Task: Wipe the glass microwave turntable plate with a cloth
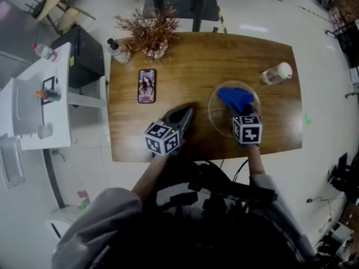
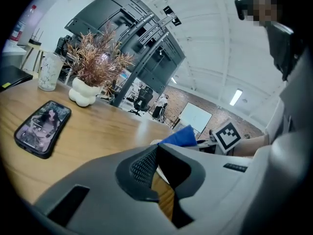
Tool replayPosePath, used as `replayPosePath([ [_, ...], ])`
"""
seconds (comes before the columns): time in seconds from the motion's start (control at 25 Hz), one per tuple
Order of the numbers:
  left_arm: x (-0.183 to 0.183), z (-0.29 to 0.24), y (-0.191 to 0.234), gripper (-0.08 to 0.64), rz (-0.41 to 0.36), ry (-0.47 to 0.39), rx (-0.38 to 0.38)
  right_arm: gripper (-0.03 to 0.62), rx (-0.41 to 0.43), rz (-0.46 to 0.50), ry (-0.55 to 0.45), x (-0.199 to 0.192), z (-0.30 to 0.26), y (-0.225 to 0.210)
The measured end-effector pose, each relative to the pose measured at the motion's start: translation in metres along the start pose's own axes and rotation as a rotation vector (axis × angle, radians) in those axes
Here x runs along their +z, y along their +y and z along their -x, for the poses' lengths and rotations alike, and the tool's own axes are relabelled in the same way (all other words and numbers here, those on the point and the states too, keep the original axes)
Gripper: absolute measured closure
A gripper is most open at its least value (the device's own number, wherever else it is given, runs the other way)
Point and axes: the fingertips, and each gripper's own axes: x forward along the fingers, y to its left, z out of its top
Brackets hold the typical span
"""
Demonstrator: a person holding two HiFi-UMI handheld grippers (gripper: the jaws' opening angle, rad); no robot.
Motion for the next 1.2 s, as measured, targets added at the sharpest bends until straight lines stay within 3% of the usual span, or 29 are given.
replayPosePath([
  [0.52,-0.001,-0.010,0.002,0.560,0.022,-0.013,0.012,0.497,0.154,-0.019,0.070,-0.071,0.066,0.071],
  [0.72,0.001,-0.012,0.000,0.560,0.012,-0.014,0.011,0.497,0.165,-0.012,0.054,-0.066,0.068,0.072],
  [0.84,0.002,-0.009,0.003,0.560,0.005,-0.013,0.021,0.497,0.130,-0.001,0.007,-0.047,0.059,0.054],
  [1.2,-0.001,-0.002,0.003,0.560,0.000,-0.006,0.027,0.497,-0.103,-0.012,-0.074,0.019,0.006,-0.049],
])
